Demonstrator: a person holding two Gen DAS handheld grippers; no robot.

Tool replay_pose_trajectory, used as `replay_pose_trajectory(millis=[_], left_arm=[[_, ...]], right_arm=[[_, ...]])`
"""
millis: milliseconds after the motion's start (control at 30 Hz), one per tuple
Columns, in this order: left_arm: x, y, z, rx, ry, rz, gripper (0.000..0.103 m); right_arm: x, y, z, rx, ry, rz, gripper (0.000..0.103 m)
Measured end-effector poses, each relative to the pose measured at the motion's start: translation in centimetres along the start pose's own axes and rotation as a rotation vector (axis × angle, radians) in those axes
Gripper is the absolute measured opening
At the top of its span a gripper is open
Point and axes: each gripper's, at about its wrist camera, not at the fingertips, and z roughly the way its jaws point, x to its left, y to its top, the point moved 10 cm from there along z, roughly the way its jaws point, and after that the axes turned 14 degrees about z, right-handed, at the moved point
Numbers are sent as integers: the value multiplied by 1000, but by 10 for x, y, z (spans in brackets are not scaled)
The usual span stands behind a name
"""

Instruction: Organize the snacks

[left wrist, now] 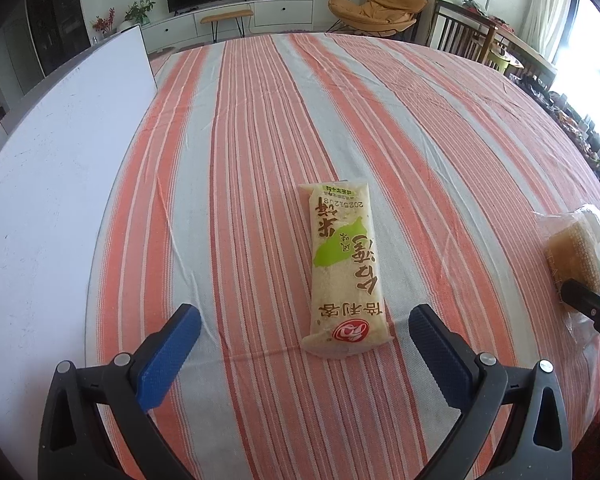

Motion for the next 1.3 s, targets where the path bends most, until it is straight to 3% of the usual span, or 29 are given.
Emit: replay_pose_trajectory(millis=[100, 167, 233, 267, 300, 333, 500, 600, 733, 800, 933, 1033, 1133, 1167, 1267, 1300], left_arm=[[-5, 8, 4, 29, 13, 15, 101], [-12, 13, 5, 32, 15, 32, 90], [-22, 20, -1, -5, -2, 61, 56], [-24, 21, -3, -3, 2, 77, 28], [-26, 20, -5, 2, 4, 87, 28], [-27, 17, -7, -7, -9, 73, 28], [-30, -4, -46, -82, -137, -58, 28], [-30, -14, -89, -144, -224, -139, 28], [-3, -16, -178, -278, -301, -243, 28], [30, -16, -219, -340, -263, -281, 28], [115, -33, -272, -389, -102, -367, 28], [185, -62, -281, -358, 106, -429, 28], [239, -100, -271, -288, 262, -481, 29], [252, -112, -265, -258, 306, -489, 36], [272, -149, -246, -188, 391, -521, 78], [273, -157, -243, -182, 409, -532, 83]], right_arm=[[3, 8, -2, 63, 14, 31, 89], [6, 13, 0, 121, -2, 16, 89], [4, 15, 1, 148, -23, -6, 86], [2, 16, 0, 152, -23, -1, 83], [0, 16, -4, 156, -20, 11, 74], [-1, 15, -9, 160, -15, 20, 72], [3, 6, -37, 143, 40, 46, 71], [18, 4, -47, 147, 33, 16, 71], [83, 12, -78, 128, 143, -53, 71], [137, 18, -101, 115, 241, -106, 71], [260, 19, -145, 101, 437, -233, 71], [341, 7, -161, 119, 539, -323, 71], [400, -12, -153, 129, 574, -386, 72], [414, -18, -146, 141, 579, -394, 73], [434, -42, -111, 244, 561, -387, 78], [434, -47, -99, 279, 543, -381, 79]])
